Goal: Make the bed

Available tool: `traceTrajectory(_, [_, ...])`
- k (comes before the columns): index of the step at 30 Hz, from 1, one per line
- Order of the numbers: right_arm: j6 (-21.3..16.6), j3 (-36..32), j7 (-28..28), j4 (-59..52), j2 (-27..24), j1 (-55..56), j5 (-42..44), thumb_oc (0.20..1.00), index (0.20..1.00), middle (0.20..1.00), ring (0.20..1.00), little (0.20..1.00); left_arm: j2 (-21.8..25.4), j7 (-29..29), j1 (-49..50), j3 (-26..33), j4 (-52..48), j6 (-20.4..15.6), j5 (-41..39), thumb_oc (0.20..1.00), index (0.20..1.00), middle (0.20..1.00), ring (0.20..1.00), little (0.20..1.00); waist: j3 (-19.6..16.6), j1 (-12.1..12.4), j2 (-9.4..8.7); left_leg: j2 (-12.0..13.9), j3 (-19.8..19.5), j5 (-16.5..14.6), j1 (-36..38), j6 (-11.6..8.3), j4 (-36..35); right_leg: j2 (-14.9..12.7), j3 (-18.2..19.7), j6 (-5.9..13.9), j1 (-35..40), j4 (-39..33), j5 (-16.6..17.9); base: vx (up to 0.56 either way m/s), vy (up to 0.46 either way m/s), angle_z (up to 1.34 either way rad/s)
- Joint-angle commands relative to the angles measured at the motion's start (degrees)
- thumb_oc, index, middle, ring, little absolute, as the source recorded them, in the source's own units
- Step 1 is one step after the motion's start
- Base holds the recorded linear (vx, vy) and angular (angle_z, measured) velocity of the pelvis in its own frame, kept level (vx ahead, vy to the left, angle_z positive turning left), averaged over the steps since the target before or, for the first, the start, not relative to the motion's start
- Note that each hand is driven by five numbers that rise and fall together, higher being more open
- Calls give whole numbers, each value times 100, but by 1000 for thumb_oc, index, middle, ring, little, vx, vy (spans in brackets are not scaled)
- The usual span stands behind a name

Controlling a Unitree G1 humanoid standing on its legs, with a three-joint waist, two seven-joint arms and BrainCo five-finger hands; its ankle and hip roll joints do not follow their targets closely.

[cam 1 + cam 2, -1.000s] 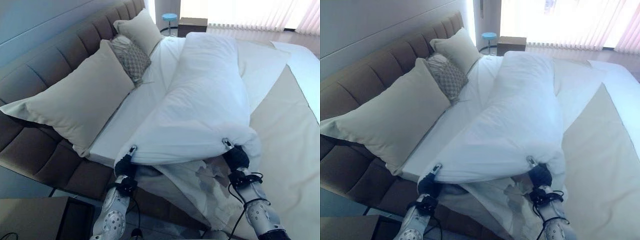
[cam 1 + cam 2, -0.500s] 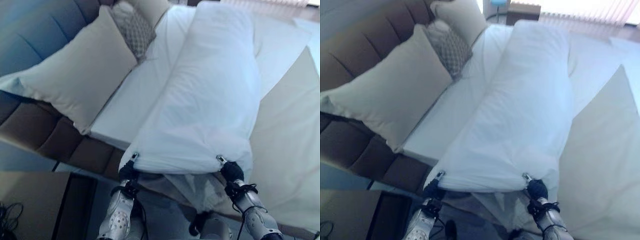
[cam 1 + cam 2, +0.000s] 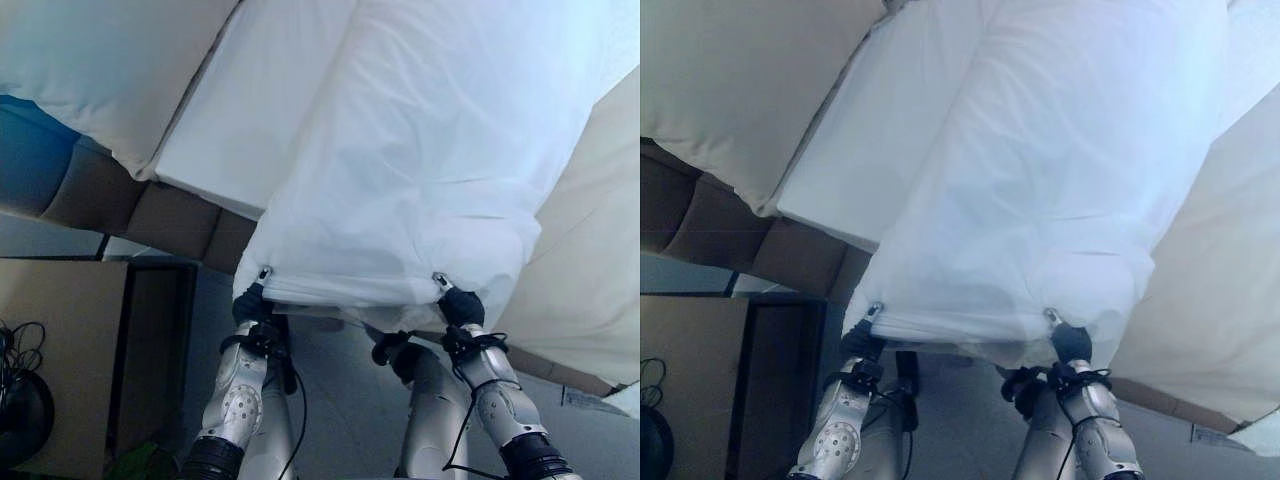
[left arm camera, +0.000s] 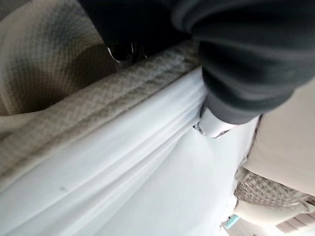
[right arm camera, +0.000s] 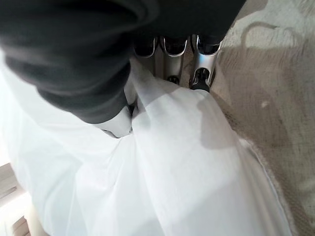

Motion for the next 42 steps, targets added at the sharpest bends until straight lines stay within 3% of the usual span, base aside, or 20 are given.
traceTrajectory(1, [-537, -737, -540, 273, -347, 137, 20, 200, 200, 200, 200, 200, 994, 558, 557, 1275, -167, -888, -6, 200, 200, 200, 200, 200, -79, 177, -223, -136, 315, -266, 141, 218, 115, -288, 116, 826, 2, -993, 1336, 37, -6, 6])
traceTrajectory(8, [-544, -610, -475, 585, -343, 194, 30, 200, 200, 200, 200, 200, 1137, 585, 413, 1058, 373, -788, 179, 200, 200, 200, 200, 200, -79, 183, -215, -156, 226, -374, -16, 250, 300, -345, 48, 825, -70, -884, 1289, 13, -16, 2])
traceTrajectory(12, [-384, -292, -520, 1457, -402, -42, -198, 200, 200, 200, 200, 200, 1318, 692, 74, 786, 1264, -641, 518, 200, 200, 200, 200, 200, -79, 163, -206, -154, 165, -403, -713, 293, 587, -373, 191, 785, -662, -705, 1247, -55, -9, 9])
traceTrajectory(15, [-313, -249, -598, 2131, -443, -326, -372, 200, 200, 200, 200, 200, 1309, 750, -218, 584, 1699, -596, 697, 200, 200, 200, 200, 200, -79, 141, -184, -198, 159, -467, -1117, 344, 810, -431, 322, 751, -1065, -495, 1182, -42, 35, 13])
traceTrajectory(16, [-209, -174, -764, 2754, -477, -601, -600, 200, 200, 200, 200, 200, 1270, 885, -532, 407, 2075, -587, 749, 200, 200, 200, 200, 200, -79, 114, -130, -230, 129, -509, -1558, 383, 1050, -480, 422, 697, -1454, -238, 1095, -26, 22, 11])
traceTrajectory(22, [-116, -147, -784, 3477, -536, -916, -728, 200, 200, 200, 200, 200, 1298, 944, -869, 279, 2729, -526, 778, 200, 200, 200, 200, 200, -79, 95, -82, -236, 87, -664, -2269, 440, 1599, -578, 661, 570, -2161, 317, 816, -8, 13, 14])
traceTrajectory(32, [85, 124, -693, 4667, -891, -1470, -1142, 200, 200, 200, 200, 200, 1472, 840, -1270, 86, 3802, -322, 820, 200, 200, 200, 200, 200, -79, 41, -3, -335, 62, -924, -3654, 481, 2824, -793, 1407, 308, -3525, 1451, 351, -10, 13, 3])
traceTrajectory(42, [399, 246, -382, 5709, -925, -1522, -1478, 200, 200, 200, 200, 200, 1570, 724, -1412, -322, 4789, 63, 1852, 200, 200, 200, 200, 200, -79, 12, 0, -299, 121, -1171, -4166, 544, 3563, -971, 1706, 154, -4148, 2233, 7, -1, 8, -1])
